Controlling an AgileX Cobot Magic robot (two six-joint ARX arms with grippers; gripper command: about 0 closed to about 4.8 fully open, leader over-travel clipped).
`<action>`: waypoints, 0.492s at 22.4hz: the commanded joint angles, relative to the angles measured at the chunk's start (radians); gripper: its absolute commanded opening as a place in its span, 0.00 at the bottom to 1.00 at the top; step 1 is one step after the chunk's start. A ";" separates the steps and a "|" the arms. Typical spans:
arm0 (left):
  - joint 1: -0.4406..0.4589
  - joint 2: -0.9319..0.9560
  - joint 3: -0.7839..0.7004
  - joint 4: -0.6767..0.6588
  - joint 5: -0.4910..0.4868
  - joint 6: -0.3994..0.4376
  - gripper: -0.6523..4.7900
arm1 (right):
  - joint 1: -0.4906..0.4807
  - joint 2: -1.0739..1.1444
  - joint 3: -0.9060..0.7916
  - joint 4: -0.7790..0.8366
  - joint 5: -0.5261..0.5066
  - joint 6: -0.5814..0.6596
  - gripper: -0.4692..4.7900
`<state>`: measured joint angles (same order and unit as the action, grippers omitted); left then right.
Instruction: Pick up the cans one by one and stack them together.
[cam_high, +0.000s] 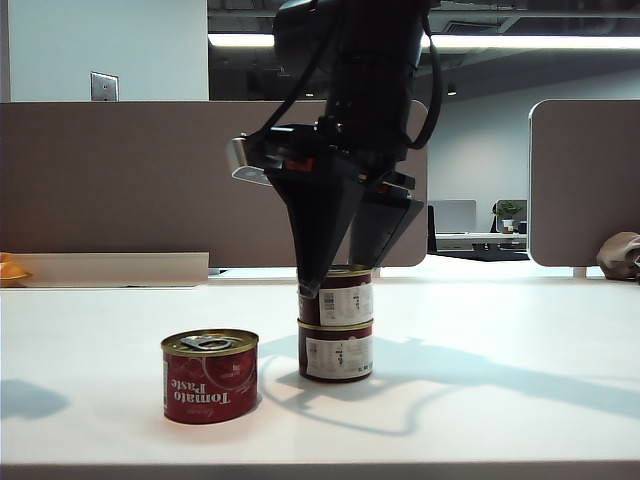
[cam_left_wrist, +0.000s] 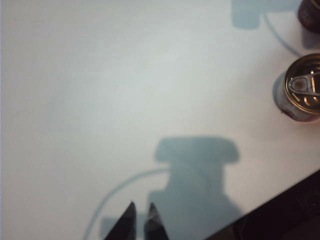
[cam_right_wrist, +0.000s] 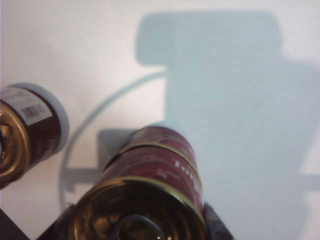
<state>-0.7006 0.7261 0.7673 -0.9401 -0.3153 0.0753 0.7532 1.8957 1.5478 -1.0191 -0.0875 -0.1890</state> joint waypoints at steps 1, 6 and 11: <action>0.002 -0.001 0.003 0.006 -0.003 0.002 0.17 | -0.002 0.011 -0.010 -0.035 0.021 0.001 0.55; 0.002 -0.001 0.003 0.006 -0.002 0.002 0.17 | -0.001 0.011 -0.010 -0.040 0.018 0.002 0.97; 0.002 -0.001 0.003 0.032 0.080 -0.001 0.17 | -0.001 0.006 0.021 -0.121 0.018 0.007 1.00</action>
<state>-0.7006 0.7261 0.7673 -0.9356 -0.2932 0.0746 0.7490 1.9121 1.5570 -1.1145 -0.0711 -0.1844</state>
